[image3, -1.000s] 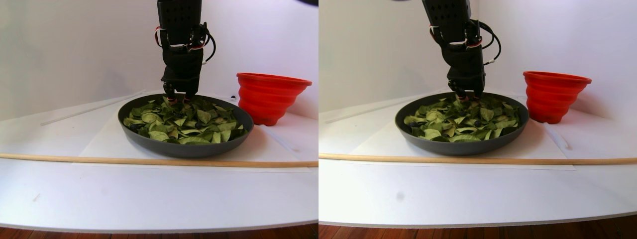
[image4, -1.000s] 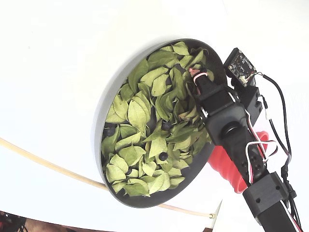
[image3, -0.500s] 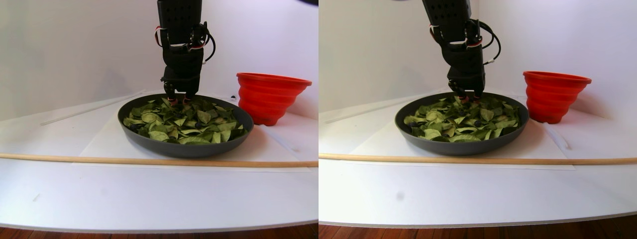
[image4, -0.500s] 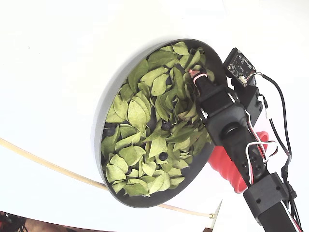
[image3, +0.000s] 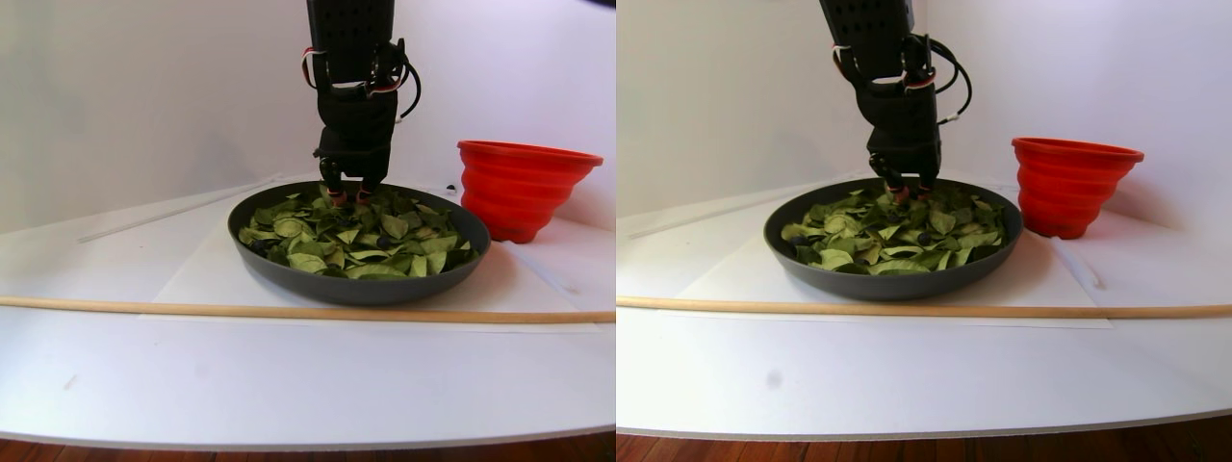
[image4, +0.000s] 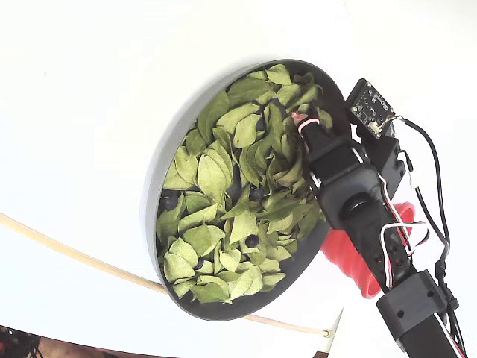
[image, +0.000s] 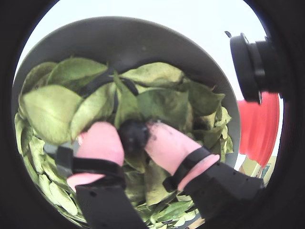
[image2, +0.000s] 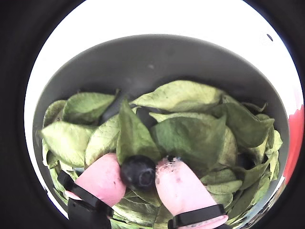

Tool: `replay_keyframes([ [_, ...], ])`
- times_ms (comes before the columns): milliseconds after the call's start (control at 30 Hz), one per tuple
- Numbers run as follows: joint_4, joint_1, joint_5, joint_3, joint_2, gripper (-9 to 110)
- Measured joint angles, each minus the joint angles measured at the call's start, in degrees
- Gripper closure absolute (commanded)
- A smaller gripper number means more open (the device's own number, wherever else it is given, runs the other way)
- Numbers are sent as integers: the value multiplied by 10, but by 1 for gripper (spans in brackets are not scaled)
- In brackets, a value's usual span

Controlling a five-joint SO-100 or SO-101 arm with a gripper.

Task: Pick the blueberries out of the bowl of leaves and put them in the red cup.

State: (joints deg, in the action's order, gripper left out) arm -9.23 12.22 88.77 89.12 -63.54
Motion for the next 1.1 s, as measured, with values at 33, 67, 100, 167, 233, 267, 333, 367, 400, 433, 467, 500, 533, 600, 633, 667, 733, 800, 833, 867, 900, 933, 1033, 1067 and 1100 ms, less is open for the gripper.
replay_keyframes([
  [33, 0, 0, 0, 4, -5, 92],
  [67, 0, 0, 0, 6, -11, 92],
  [100, 0, 0, 0, 9, -17, 92],
  [167, 0, 0, 0, 15, -27, 92],
  [233, 0, 0, 0, 22, -35, 92],
  [267, 0, 0, 0, 25, -39, 92],
  [333, 0, 0, 0, 32, -47, 92],
  [367, 0, 0, 0, 34, -50, 92],
  [400, 0, 0, 0, 37, -55, 92],
  [433, 1, 0, 0, 38, -59, 92],
  [467, 4, 0, 0, 39, -63, 92],
  [500, 5, 1, 0, 40, -69, 92],
  [533, 5, 2, 0, 41, -72, 92],
  [600, 5, 5, 0, 45, -79, 92],
  [633, 5, 6, 0, 46, -82, 92],
  [667, 11, 8, 0, 46, -83, 92],
  [733, 18, 10, 0, 46, -84, 92],
  [800, 18, 12, 5, 54, -84, 92],
  [833, 18, 12, 7, 57, -84, 92],
  [867, 21, 12, 10, 61, -84, 92],
  [900, 22, 12, 11, 64, -84, 92],
  [933, 24, 13, 12, 66, -84, 92],
  [1033, 29, 18, 16, 67, -91, 92],
  [1067, 33, 21, 16, 67, -98, 92],
  [1100, 35, 24, 16, 69, -106, 92],
])
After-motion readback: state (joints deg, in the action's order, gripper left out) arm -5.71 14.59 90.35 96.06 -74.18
